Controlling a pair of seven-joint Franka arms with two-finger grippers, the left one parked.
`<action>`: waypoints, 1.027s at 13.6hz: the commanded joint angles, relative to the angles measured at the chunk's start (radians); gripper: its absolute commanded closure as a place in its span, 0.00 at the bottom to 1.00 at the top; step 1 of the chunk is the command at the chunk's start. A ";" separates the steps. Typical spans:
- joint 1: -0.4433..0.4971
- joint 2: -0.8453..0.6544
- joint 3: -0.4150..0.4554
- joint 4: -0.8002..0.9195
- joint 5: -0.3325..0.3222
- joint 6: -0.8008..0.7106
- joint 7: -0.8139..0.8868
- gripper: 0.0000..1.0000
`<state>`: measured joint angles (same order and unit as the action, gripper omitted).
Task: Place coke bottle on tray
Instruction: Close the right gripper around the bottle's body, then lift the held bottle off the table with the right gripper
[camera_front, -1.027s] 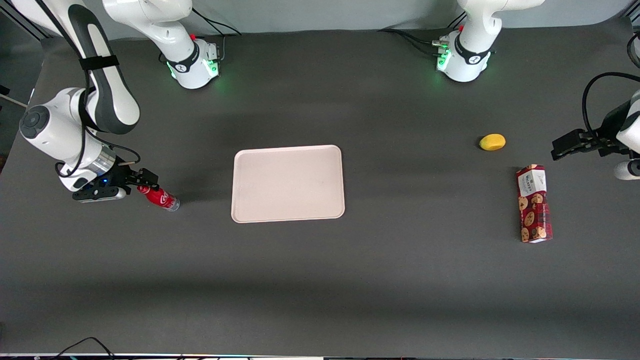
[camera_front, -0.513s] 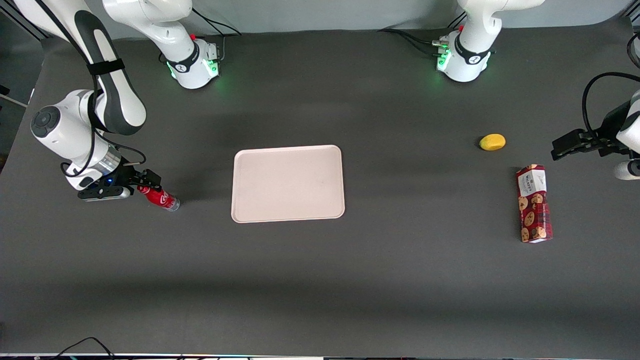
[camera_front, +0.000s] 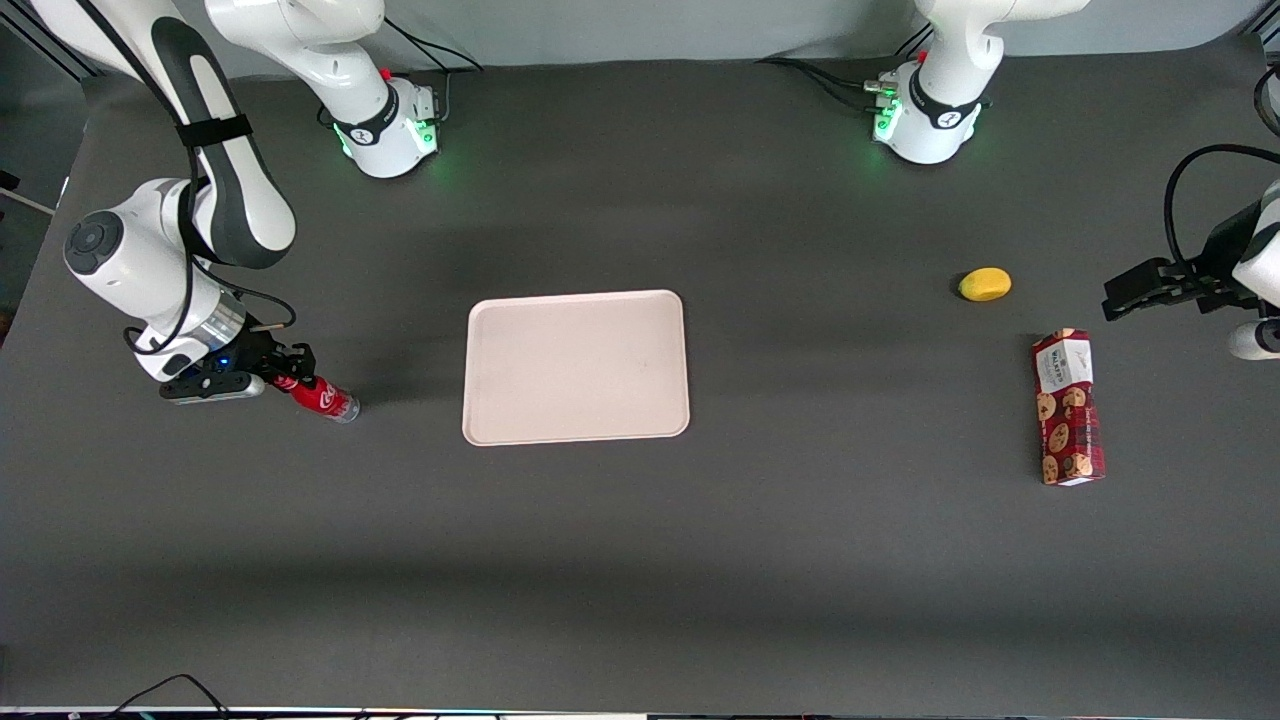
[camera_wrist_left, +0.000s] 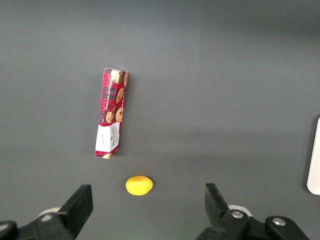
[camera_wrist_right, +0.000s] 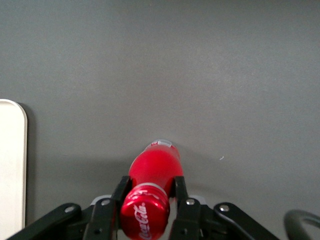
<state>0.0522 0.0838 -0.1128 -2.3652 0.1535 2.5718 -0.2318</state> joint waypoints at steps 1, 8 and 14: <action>0.006 -0.012 -0.002 0.014 0.031 -0.018 -0.032 1.00; 0.006 -0.041 -0.001 0.325 -0.060 -0.482 -0.026 1.00; 0.020 -0.073 0.053 0.700 -0.149 -1.019 0.040 1.00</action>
<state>0.0576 -0.0009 -0.0796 -1.8020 0.0486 1.7025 -0.2329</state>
